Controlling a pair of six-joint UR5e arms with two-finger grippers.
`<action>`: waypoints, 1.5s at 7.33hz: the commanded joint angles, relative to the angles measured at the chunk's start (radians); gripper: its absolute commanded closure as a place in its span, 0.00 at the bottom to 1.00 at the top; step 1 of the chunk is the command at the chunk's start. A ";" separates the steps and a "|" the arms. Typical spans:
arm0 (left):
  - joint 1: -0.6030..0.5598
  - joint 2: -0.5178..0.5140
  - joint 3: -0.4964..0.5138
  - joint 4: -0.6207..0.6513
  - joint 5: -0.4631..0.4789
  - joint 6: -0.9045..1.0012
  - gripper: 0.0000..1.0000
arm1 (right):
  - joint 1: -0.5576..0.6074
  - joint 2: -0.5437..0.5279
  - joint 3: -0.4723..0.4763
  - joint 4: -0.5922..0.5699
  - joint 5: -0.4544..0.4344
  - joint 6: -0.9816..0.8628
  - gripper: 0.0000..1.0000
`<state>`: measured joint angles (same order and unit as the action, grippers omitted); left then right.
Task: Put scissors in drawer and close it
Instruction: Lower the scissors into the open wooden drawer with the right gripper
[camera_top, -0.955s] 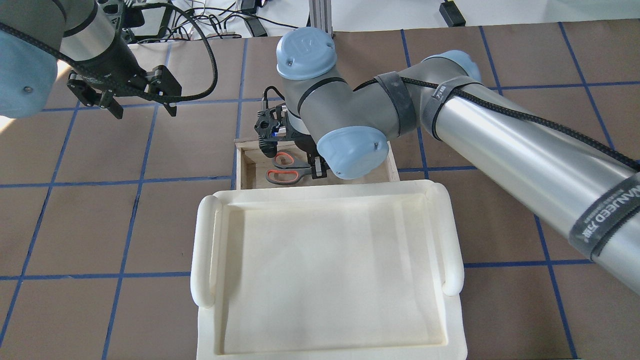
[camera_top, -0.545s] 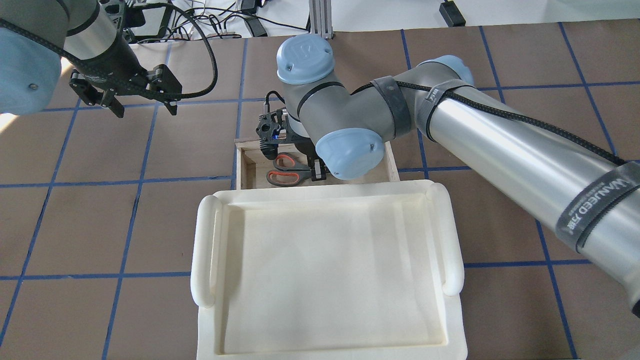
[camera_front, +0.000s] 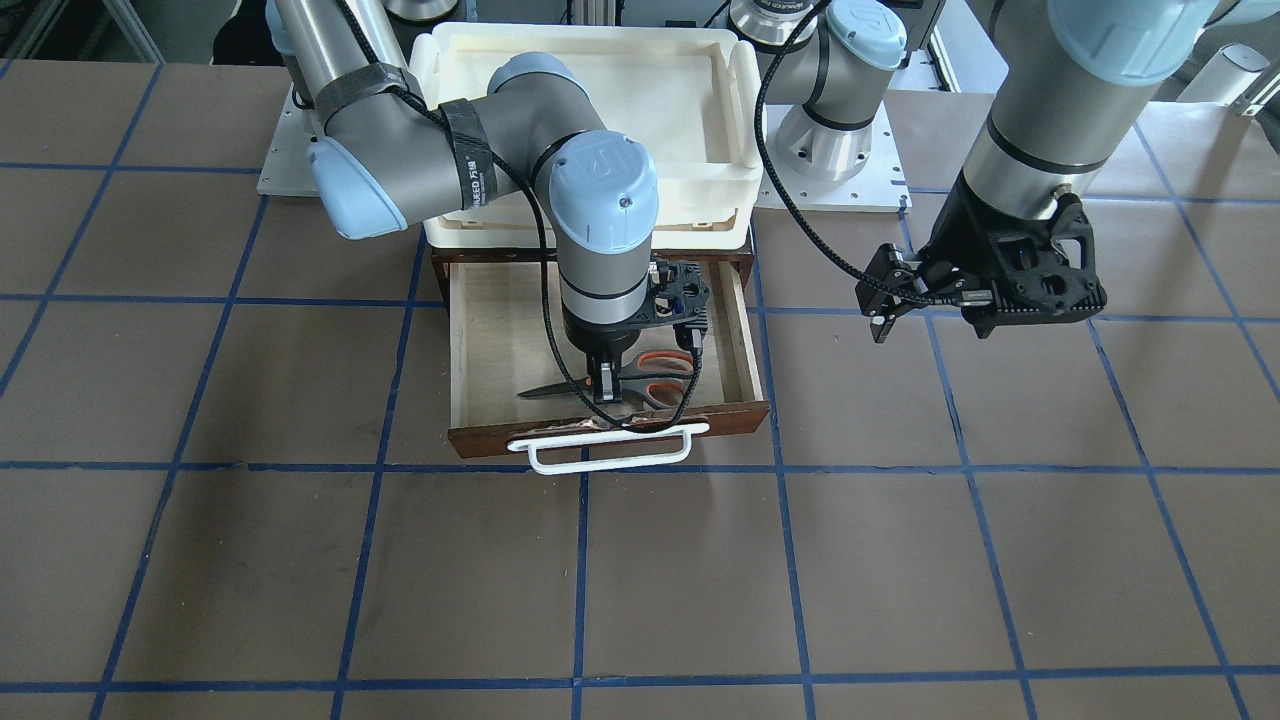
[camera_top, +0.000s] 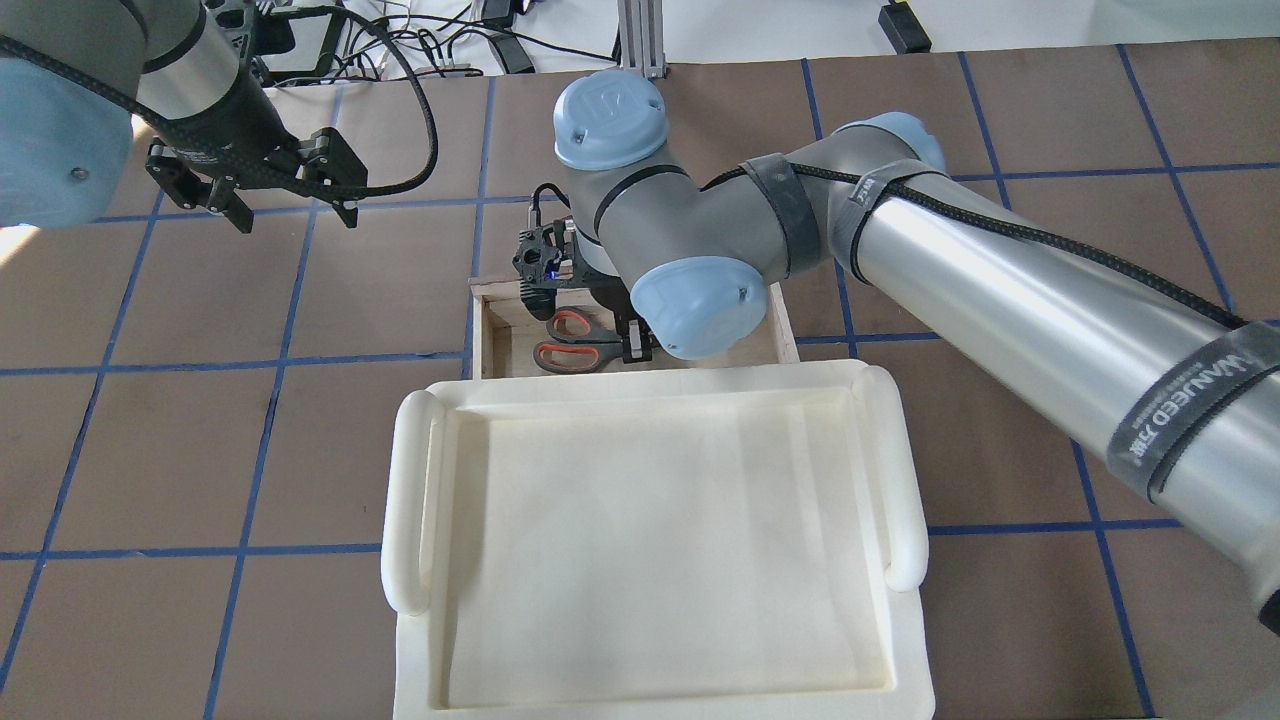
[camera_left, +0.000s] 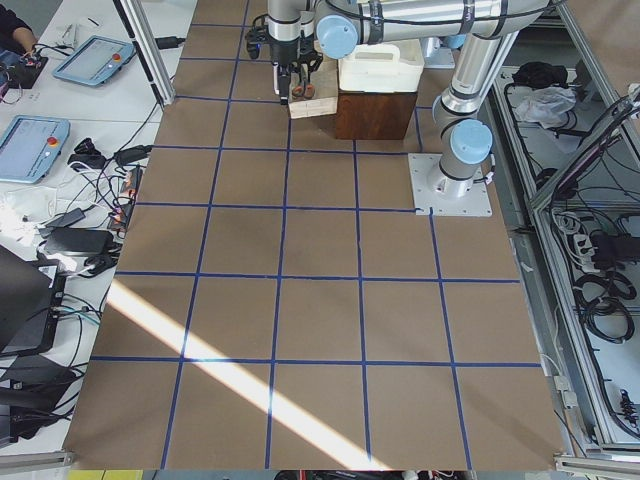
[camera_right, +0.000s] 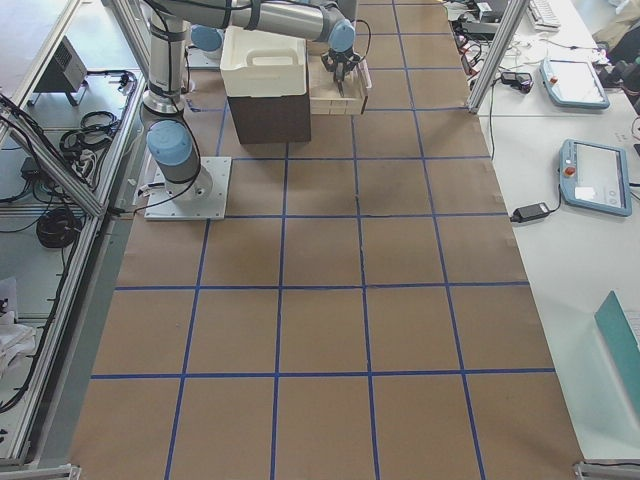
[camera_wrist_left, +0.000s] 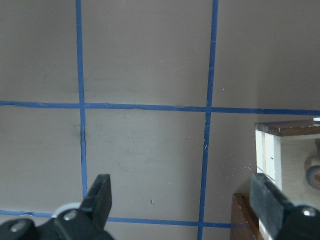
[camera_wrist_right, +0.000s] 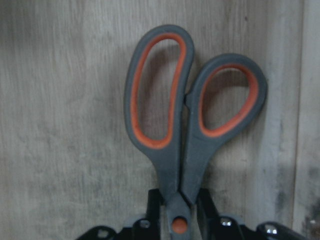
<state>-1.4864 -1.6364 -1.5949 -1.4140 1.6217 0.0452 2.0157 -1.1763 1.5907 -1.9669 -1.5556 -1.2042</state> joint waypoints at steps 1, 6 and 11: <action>0.000 0.001 -0.004 0.006 -0.002 0.001 0.00 | 0.000 -0.006 0.000 0.005 -0.001 0.003 1.00; 0.000 0.009 -0.004 0.006 0.000 -0.001 0.00 | 0.000 0.000 0.006 0.003 0.003 0.005 0.85; 0.000 0.000 0.000 0.004 0.001 -0.001 0.00 | 0.000 -0.011 0.008 0.002 0.008 0.023 0.00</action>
<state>-1.4864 -1.6326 -1.5964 -1.4097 1.6234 0.0445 2.0156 -1.1801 1.5983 -1.9662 -1.5474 -1.1835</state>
